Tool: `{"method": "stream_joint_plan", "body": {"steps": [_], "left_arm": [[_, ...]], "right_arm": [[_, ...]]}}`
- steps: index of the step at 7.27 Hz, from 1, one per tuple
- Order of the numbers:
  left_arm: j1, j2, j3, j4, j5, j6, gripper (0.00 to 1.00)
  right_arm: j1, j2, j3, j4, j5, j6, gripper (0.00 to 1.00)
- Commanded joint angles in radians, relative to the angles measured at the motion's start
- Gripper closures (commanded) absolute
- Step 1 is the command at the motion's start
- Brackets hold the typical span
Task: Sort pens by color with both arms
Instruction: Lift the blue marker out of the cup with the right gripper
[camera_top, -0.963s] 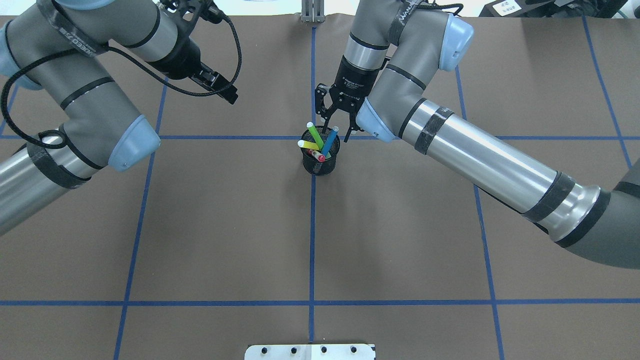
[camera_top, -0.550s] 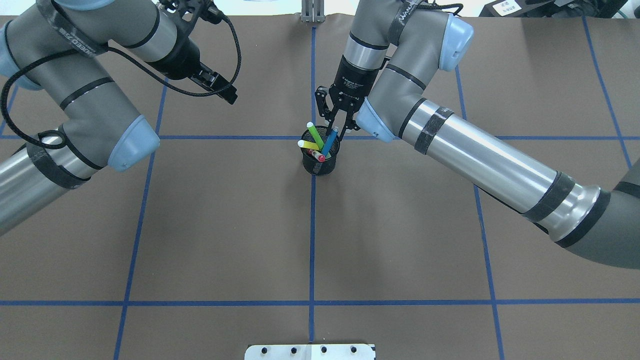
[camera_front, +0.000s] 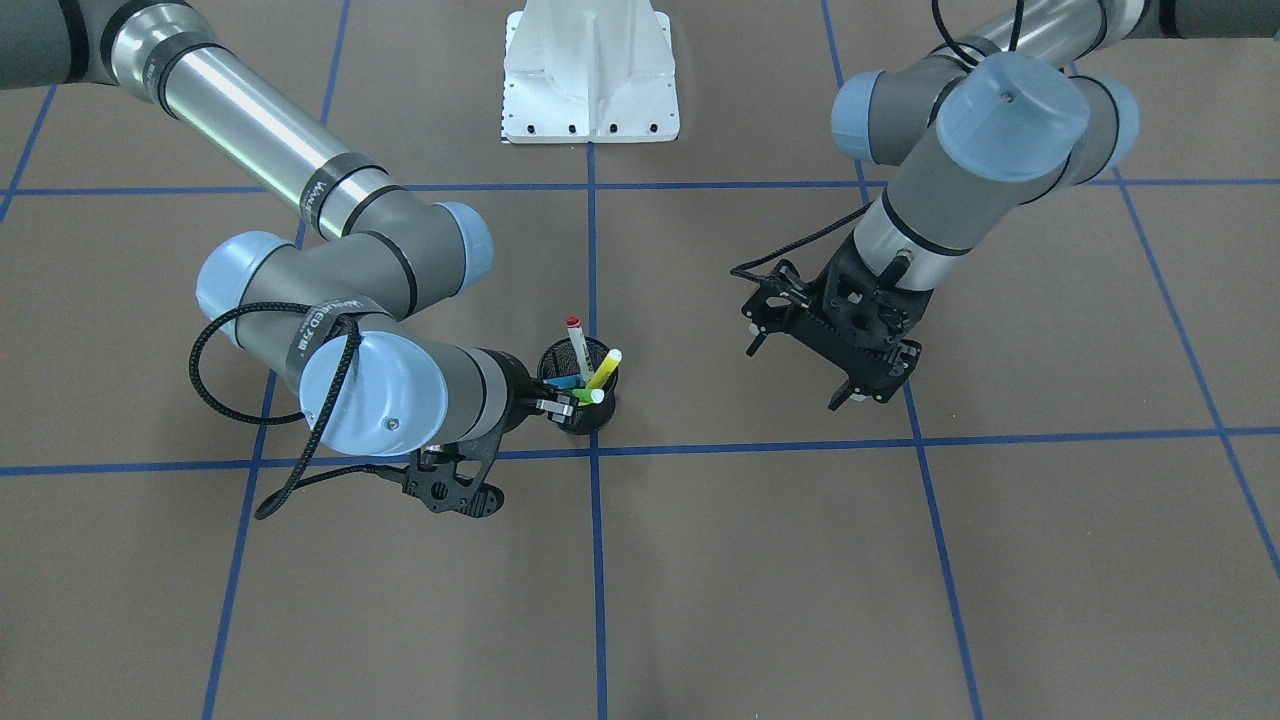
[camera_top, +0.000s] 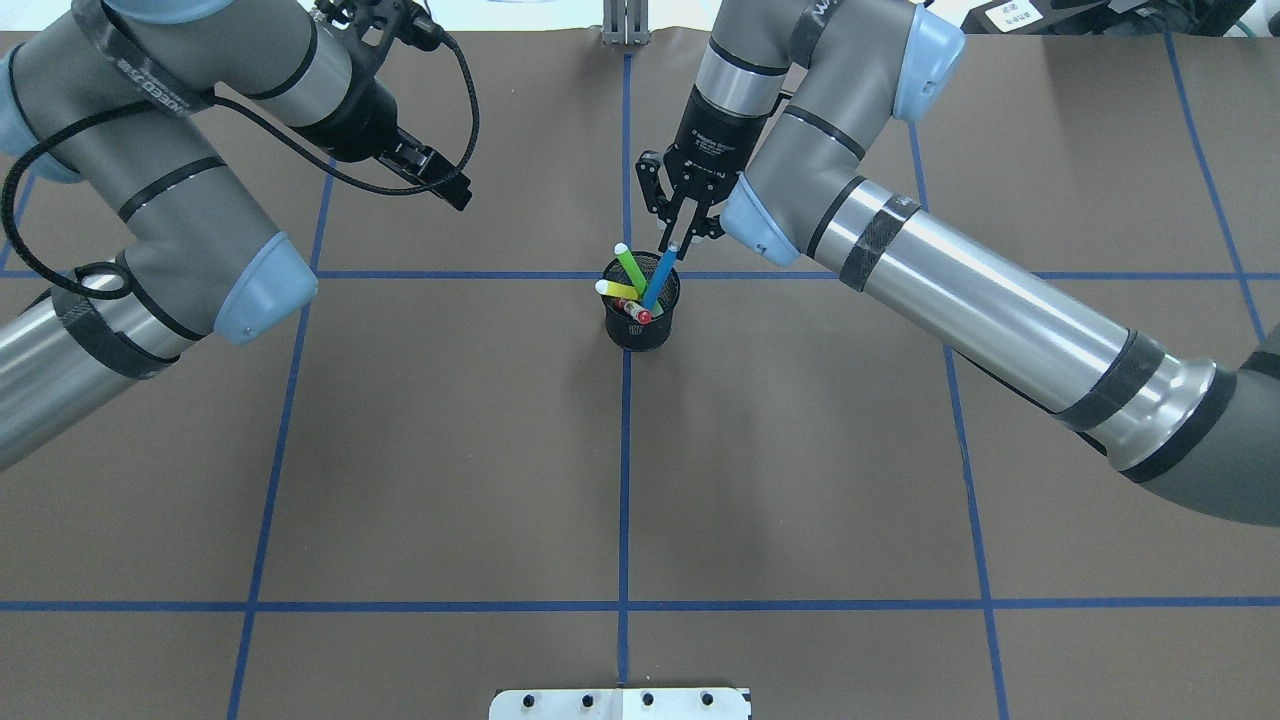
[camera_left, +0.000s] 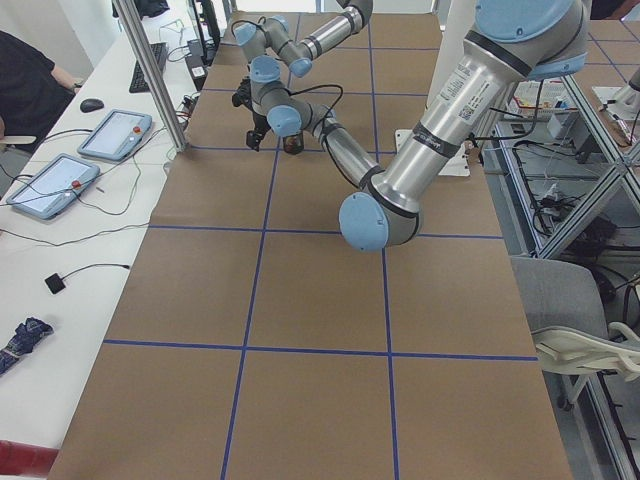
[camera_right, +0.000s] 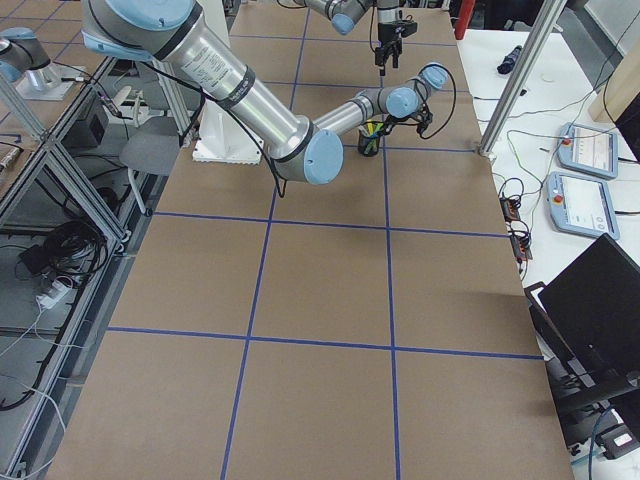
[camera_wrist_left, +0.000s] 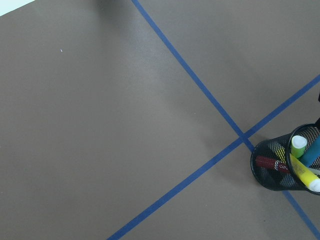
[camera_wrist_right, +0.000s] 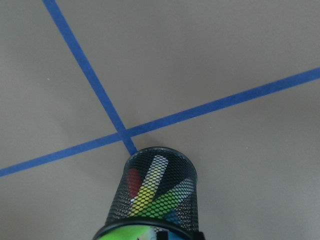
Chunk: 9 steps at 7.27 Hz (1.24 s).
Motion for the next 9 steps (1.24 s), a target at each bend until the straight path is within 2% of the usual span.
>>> {"method": "stream_joint_plan", "body": {"steps": [1, 2, 3, 5, 6, 7, 8, 9], "left_arm": [[0.000, 0.000, 0.002, 0.000, 0.000, 0.000, 0.01], [0.000, 0.000, 0.002, 0.000, 0.000, 0.000, 0.01], [0.000, 0.002, 0.004, 0.000, 0.000, -0.002, 0.01], [0.002, 0.009, 0.002, -0.002, 0.000, -0.006, 0.01], [0.002, 0.011, 0.002, -0.002, 0.000, -0.008, 0.01], [0.002, 0.011, 0.002, -0.002, 0.000, -0.006, 0.01], [0.002, 0.012, 0.002, -0.002, 0.000, -0.008, 0.01], [0.002, 0.014, 0.002, -0.002, 0.000, -0.009, 0.01]], "right_arm": [[0.011, -0.005, 0.093, -0.001, -0.025, 0.081, 1.00], [0.019, -0.016, 0.172, -0.001, -0.049, 0.087, 1.00], [0.022, -0.048, 0.278, -0.002, -0.138, 0.092, 1.00], [0.072, -0.079, 0.387, -0.008, -0.164, 0.096, 1.00], [0.094, -0.079, 0.441, -0.008, -0.221, 0.096, 1.00], [0.103, -0.088, 0.497, -0.008, -0.328, 0.096, 1.00], [0.115, -0.094, 0.519, -0.007, -0.418, 0.095, 1.00], [0.112, -0.093, 0.522, -0.005, -0.545, 0.090, 1.00]]}}
